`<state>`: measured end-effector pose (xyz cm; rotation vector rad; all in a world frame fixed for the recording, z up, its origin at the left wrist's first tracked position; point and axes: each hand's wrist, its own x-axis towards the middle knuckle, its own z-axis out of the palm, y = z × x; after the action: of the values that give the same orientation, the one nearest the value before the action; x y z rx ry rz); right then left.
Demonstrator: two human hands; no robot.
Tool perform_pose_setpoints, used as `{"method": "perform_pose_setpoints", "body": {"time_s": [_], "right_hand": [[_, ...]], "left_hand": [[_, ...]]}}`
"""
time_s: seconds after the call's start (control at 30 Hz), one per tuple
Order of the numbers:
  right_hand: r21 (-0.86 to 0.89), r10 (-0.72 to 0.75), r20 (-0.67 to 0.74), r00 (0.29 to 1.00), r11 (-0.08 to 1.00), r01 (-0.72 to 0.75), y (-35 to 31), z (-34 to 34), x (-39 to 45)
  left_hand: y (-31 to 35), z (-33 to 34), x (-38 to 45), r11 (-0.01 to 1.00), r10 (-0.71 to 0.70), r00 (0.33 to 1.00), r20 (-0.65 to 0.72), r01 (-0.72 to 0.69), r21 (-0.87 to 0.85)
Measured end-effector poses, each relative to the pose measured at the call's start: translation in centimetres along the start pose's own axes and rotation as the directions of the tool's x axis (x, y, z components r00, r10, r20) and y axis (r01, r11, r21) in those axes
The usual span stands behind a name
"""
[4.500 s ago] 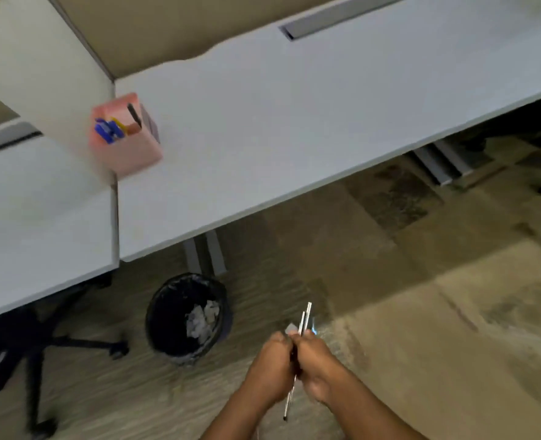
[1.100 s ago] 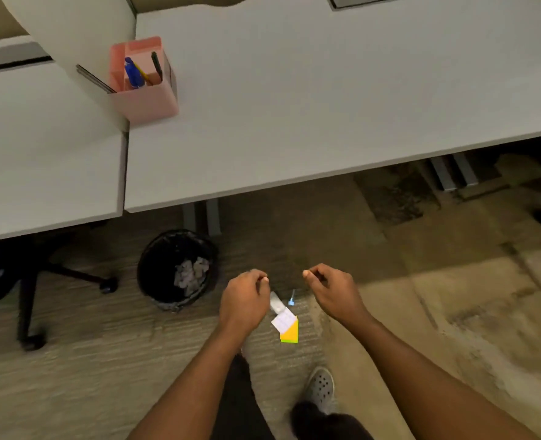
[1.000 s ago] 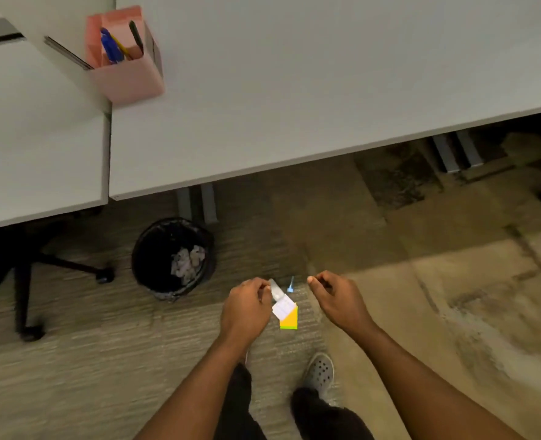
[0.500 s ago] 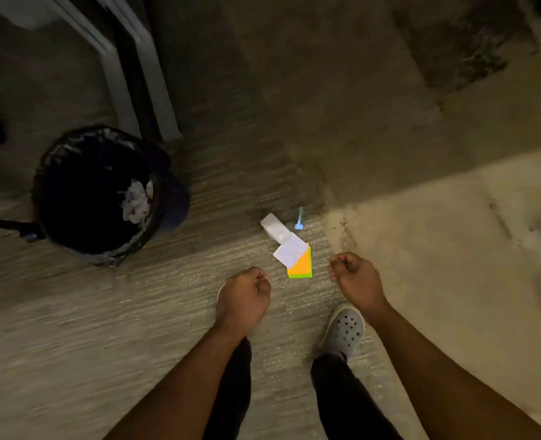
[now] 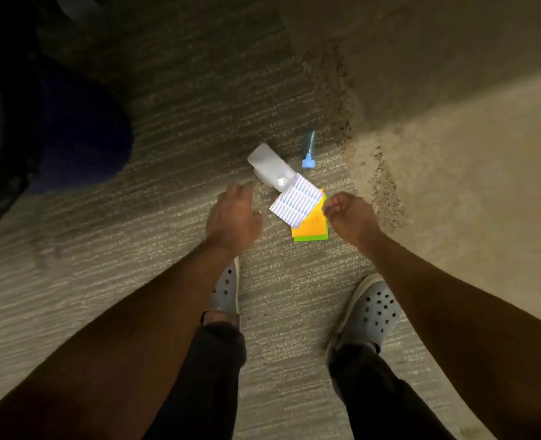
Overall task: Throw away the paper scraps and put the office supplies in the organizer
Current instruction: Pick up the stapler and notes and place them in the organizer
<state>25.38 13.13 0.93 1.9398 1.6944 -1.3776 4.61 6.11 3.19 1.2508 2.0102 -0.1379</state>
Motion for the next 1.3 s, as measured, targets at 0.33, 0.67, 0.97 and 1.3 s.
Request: {"method": "perform_pose_setpoints", "body": {"time_s": [0.33,0.67,0.97,1.3], "right_hand": [[-0.753,-0.533,0.027,0.846,0.546,0.368,-5.0,0.8,8.8],[-0.668,-0.537,-0.192,0.821,0.685,0.292,-3.0,-0.4,8.7],[0.525,0.015,0.002,1.000,0.851,-0.014,-4.3,1.9,4.6],[0.754,0.017,0.275,0.961,0.616,-0.227,-5.4,4.4,2.4]], "left_hand": [[2.5,0.8,8.9,0.774,0.386,0.921,0.051,-0.353,0.525],[-0.8,-0.7,8.6,0.933,-0.079,0.990,0.113,0.113,-0.341],[-2.8,-1.3,5.6,0.339,-0.047,0.955,0.293,0.291,-0.895],[-1.0,-0.7,3.6,-0.053,0.182,0.875,0.449,0.465,-0.884]]}}
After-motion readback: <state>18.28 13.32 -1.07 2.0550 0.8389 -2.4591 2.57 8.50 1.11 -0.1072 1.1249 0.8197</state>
